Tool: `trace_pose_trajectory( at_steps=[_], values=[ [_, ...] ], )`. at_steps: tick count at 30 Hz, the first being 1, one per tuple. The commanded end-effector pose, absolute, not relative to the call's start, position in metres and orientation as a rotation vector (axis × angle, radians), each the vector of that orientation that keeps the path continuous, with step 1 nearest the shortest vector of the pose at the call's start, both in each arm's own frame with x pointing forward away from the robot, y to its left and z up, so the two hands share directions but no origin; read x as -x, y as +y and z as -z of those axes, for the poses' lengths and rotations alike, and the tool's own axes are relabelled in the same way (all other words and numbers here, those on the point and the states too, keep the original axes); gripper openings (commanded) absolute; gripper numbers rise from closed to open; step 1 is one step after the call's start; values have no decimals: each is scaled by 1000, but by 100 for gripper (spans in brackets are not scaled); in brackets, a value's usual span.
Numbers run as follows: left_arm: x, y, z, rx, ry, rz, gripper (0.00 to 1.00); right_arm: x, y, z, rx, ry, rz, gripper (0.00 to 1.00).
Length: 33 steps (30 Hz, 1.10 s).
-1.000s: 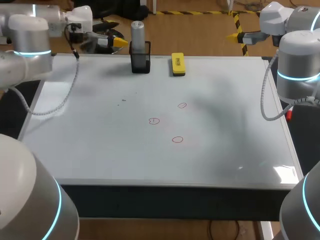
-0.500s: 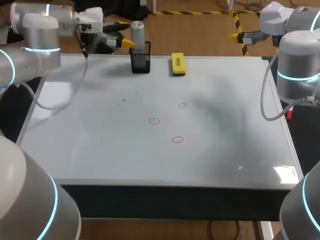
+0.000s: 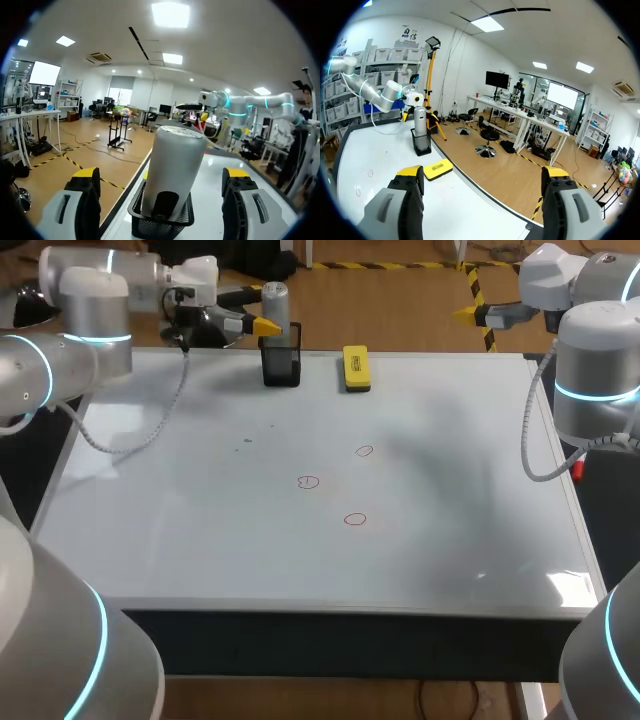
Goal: Pick up the inspection probe, press it on each red-marked spot on the whiteboard one by one, put down the probe, pick up the eraser, and wipe off all the red marks.
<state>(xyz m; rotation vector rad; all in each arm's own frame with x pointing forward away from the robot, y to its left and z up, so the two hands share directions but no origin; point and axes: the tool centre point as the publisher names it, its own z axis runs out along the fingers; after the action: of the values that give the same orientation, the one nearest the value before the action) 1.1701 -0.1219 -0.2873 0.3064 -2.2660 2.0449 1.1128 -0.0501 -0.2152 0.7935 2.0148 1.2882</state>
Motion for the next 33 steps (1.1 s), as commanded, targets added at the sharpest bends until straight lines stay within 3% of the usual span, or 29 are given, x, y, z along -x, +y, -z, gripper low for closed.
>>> trace_pose_trajectory(
  at_steps=[1, 33],
  values=[
    [-1173, -121, 295, -285, -2231, -2064, 100, -1113, -50, 215, -793, 2014, -1289, 100],
    [-1173, -132, 305, -271, -2142, -2184, 100, -1113, -50, 215, -793, 2014, -1289, 100]
  ],
)
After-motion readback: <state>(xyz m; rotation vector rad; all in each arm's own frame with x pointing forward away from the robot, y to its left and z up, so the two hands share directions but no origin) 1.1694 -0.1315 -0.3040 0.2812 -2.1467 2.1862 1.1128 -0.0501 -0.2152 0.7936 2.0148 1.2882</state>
